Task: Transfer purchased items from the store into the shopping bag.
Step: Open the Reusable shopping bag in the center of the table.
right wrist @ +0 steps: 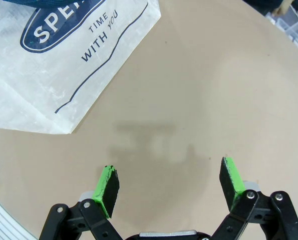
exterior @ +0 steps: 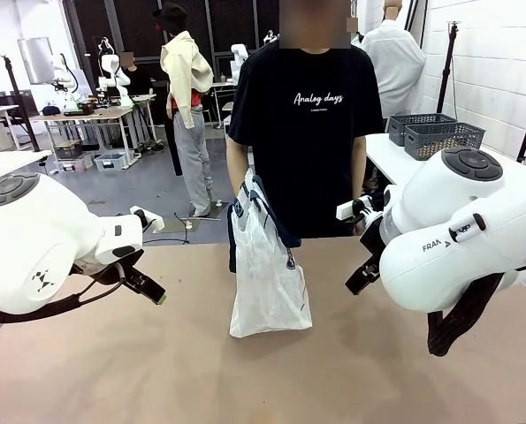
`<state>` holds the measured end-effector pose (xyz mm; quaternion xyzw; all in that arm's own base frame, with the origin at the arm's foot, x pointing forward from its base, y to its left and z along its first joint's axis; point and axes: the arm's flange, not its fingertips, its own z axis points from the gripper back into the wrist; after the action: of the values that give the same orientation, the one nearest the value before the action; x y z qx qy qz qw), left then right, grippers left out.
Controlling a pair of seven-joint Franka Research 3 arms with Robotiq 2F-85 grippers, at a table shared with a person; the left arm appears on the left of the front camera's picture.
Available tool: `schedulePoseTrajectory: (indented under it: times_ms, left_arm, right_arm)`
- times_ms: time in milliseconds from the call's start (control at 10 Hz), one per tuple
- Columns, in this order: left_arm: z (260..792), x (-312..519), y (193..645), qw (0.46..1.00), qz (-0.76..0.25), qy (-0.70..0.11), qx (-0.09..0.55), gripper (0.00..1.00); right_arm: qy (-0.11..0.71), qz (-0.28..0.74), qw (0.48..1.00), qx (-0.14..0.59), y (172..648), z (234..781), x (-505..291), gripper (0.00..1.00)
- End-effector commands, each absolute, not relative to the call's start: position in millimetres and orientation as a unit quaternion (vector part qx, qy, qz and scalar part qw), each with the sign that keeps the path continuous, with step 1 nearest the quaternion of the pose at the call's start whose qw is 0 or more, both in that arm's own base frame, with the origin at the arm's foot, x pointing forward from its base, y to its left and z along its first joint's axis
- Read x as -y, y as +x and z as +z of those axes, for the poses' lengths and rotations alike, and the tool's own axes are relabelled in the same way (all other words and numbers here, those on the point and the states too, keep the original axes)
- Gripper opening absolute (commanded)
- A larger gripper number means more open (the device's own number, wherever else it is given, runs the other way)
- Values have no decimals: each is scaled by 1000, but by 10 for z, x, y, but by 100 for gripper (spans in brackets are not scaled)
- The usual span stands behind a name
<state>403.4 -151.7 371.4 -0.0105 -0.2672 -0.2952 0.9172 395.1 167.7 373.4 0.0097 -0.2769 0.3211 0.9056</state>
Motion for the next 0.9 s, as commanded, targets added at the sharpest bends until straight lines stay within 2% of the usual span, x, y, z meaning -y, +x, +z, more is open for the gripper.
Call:
schedulePoseTrajectory:
  times_ms: [0,100,300,600,800]
  left_arm:
    - [3714,1510,4036,917,-295,-11,267,100]
    - [3714,1517,4034,917,-295,-11,267,100]
    - [3919,1618,4001,920,-295,-68,249,100]
    - [4470,1823,4102,925,-281,-107,233,100]
    - [4871,1905,4269,929,-256,-135,231,100]
  right_arm:
    - [10,321,906,277,3952,3734,-1676,100]
    - [10,321,906,277,3952,3734,-1676,100]
    - [26,311,911,270,3943,3845,-1777,100]
    - [38,293,917,267,4079,4393,-2021,100]
    - [17,271,924,268,4246,4895,-2239,100]
